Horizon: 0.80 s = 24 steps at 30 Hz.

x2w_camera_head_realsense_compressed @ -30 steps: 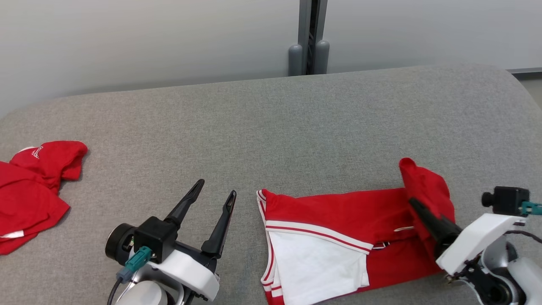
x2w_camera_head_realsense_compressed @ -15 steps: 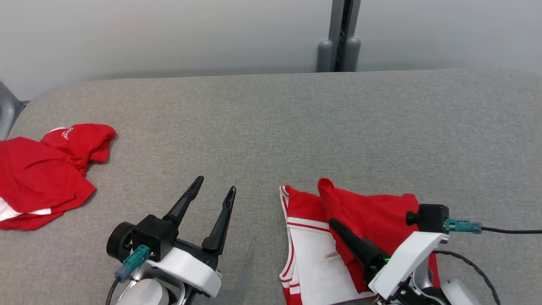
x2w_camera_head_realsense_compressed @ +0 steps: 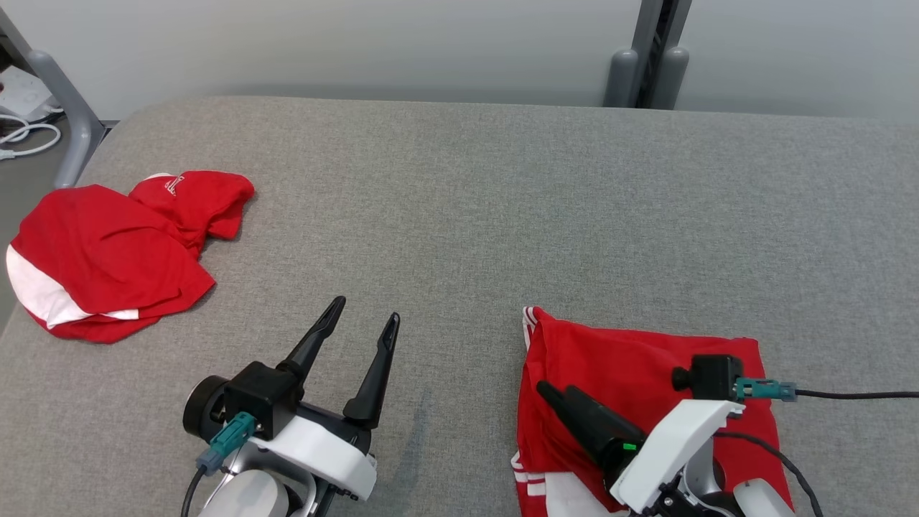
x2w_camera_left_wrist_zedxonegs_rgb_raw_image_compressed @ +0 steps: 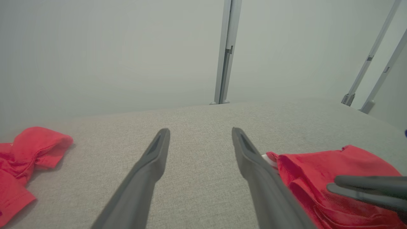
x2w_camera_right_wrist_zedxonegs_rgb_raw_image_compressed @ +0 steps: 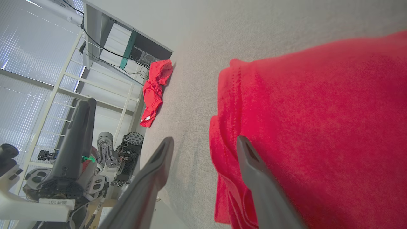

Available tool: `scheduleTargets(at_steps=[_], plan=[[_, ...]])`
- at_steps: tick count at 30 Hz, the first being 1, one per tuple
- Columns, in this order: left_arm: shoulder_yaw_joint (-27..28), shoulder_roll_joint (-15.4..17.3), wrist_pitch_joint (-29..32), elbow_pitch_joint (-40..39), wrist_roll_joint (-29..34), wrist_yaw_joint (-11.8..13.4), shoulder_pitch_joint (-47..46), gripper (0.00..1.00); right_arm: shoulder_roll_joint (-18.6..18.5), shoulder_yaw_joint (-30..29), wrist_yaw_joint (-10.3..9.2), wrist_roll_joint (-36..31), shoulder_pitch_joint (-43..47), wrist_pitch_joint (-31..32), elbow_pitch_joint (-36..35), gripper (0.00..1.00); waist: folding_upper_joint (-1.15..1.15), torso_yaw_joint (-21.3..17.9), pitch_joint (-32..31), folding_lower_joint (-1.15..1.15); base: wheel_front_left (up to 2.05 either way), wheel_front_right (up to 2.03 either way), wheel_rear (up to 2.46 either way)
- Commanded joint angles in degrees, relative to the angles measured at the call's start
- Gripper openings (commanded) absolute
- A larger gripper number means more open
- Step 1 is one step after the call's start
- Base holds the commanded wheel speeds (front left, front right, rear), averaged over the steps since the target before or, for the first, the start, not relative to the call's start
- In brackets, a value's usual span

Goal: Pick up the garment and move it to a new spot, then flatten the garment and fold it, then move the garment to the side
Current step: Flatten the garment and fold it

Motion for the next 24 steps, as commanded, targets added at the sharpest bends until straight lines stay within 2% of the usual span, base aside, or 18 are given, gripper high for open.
scheduleTargets(at_steps=[1, 7, 12, 16, 22, 24], plan=[[0.43, 0.02, -0.24, 0.2, 0.4, -0.39, 0.17, 1.0, -0.15, 0.14, 0.0, 0.22, 0.18, 0.52, -0.43, 1.0, 0.0, -0.02, 0.0, 0.0, 0.0, 0.0, 0.0], [1.36, -0.53, -0.24, 0.58, 1.09, -0.71, 0.37, 1.0, -0.12, 2.43, 0.0, 1.71, -0.18, 1.37, -4.78, 1.0, 0.0, -0.93, -0.26, 0.0, 0.0, 0.0, 0.0], [1.96, -0.74, -0.24, 0.85, 1.61, -1.01, 0.91, 1.0, -0.61, -2.76, 0.0, -3.83, -2.75, 0.2, -8.86, 1.0, 0.0, -3.29, -1.23, 0.0, 0.0, 0.0, 0.0], [2.69, -0.54, -0.24, 0.57, 2.11, -1.25, 0.99, 1.0, -4.14, -8.62, 0.0, -10.88, -4.38, -2.08, -12.23, 1.0, 0.0, -5.67, -1.99, 0.0, 0.0, 0.0, 0.0], [3.98, -0.89, -0.24, -0.41, 2.83, -1.18, 1.21, 1.0, -13.15, -10.98, -0.01, -26.04, -4.41, -9.59, -13.48, 1.0, 0.0, -8.13, -2.3, 0.0, 0.0, 0.0, 0.0], [4.62, -1.12, -0.24, -0.83, 3.11, -1.0, 1.39, 1.0, -13.03, -12.52, 0.0, -27.91, -3.5, -12.3, -12.68, 1.0, 0.0, -8.83, -2.39, 0.0, 0.0, 0.0, 0.0]])
